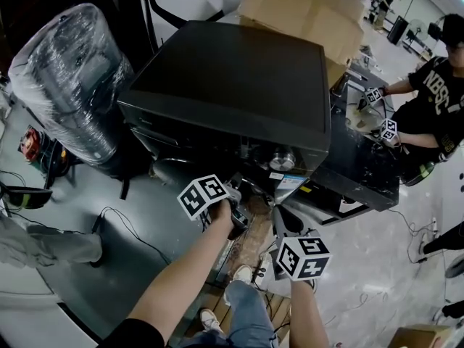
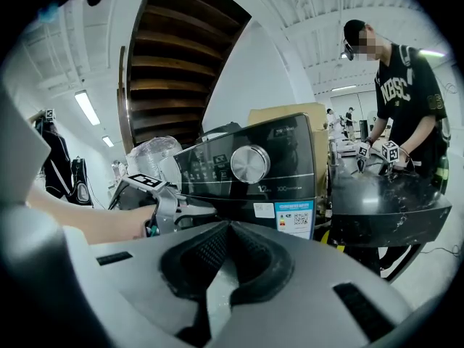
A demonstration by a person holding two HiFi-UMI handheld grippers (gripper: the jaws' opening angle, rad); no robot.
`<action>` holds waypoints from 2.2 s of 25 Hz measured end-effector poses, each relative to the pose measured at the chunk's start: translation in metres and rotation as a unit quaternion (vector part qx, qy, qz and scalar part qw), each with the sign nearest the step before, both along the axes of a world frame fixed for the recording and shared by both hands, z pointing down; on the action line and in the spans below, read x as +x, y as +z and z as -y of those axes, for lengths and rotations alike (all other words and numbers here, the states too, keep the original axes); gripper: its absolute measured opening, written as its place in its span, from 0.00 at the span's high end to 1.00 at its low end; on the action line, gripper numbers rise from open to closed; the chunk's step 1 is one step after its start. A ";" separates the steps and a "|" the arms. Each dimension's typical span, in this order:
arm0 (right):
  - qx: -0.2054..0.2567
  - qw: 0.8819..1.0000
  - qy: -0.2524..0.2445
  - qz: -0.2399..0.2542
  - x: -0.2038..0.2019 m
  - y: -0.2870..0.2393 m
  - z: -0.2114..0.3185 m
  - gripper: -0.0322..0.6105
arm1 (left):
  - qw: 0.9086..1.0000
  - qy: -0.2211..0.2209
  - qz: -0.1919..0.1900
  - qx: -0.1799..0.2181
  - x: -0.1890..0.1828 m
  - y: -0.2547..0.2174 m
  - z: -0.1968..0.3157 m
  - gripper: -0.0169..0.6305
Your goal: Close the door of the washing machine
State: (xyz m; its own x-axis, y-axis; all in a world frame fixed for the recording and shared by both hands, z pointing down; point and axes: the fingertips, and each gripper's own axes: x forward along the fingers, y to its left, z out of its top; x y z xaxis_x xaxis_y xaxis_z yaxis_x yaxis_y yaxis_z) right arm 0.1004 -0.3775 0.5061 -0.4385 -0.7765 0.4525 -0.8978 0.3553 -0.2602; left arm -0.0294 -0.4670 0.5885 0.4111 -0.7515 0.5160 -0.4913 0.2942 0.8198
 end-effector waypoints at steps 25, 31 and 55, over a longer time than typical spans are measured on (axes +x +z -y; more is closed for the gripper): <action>0.045 0.999 0.004 -0.006 -0.025 -0.069 -0.065 0.92 | 0.991 0.097 0.037 0.079 -0.019 -0.087 -0.066 0.68; 0.064 0.998 0.001 -0.011 -0.035 -0.095 -0.087 0.92 | 0.979 0.129 0.091 0.126 -0.030 -0.123 -0.092 0.70; 0.140 0.989 -0.025 -0.040 -0.072 -0.182 -0.181 0.92 | 0.867 0.190 0.338 0.314 -0.094 -0.253 -0.222 0.79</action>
